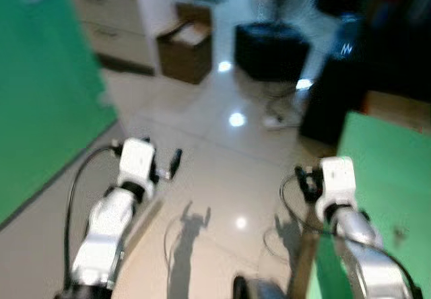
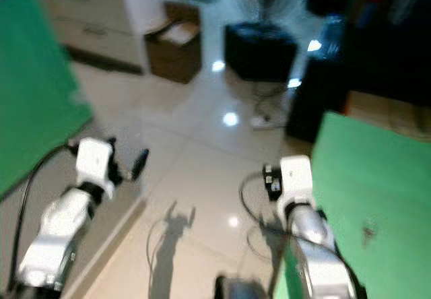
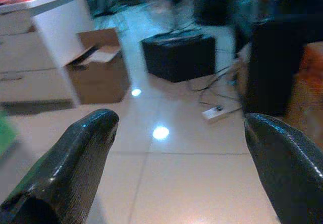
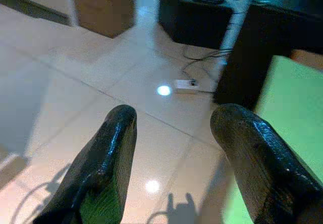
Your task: Hang keys on a hook
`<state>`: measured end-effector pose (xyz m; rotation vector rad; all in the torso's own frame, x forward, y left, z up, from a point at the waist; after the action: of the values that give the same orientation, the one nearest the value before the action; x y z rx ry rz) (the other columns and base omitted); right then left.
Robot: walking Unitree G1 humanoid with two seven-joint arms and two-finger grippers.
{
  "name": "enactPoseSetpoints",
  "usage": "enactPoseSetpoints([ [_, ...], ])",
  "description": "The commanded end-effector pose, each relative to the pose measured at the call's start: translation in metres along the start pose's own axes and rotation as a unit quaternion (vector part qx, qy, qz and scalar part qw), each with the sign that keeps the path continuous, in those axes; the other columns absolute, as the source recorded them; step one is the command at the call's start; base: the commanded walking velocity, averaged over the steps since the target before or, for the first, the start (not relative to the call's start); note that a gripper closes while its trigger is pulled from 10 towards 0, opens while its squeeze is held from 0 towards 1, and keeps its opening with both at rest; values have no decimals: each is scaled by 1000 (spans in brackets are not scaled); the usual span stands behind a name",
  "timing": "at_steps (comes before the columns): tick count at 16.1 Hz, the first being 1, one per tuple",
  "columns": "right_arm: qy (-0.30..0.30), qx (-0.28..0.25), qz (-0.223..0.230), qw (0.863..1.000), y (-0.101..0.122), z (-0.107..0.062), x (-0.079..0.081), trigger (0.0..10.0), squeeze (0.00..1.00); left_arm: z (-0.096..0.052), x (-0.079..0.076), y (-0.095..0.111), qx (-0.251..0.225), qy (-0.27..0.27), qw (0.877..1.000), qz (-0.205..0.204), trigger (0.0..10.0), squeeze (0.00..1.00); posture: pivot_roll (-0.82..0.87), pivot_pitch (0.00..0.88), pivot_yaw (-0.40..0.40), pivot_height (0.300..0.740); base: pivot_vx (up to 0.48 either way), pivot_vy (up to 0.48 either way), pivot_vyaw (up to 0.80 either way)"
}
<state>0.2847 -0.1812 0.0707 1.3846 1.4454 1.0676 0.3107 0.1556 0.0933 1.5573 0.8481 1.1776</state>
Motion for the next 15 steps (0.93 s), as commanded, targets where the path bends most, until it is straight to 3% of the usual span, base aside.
enactPoseSetpoints([
  [1,14,2,-1,1000,1,2,8,10000,0,-2,9,-1,2,11,1000,13,10000,0,-32,0,44,740,0,0,-775],
  [5,26,4,-2,1000,1,1,11,10000,0,-1,11,-1,3,18,1000,10,10000,0,-31,0,33,740,0,66,-691],
  [15,40,1,-1,999,4,4,15,10000,0,1,10,1,-2,10,1000,23,10000,0,-29,0,34,740,0,363,0],
])
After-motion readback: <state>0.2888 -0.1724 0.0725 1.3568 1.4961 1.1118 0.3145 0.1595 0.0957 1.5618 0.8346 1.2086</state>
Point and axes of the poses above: a point about 5 cm out from each wrist's last joint towards the gripper, its own z axis pointing out of the wrist towards the gripper, its own y axis along the axis of the wrist's last joint, x = y × z, the point moved 4 cm from there along z, pointing out of the wrist towards the gripper, and after that the axes turned 8 degrees about z, right-handed, at the moved point
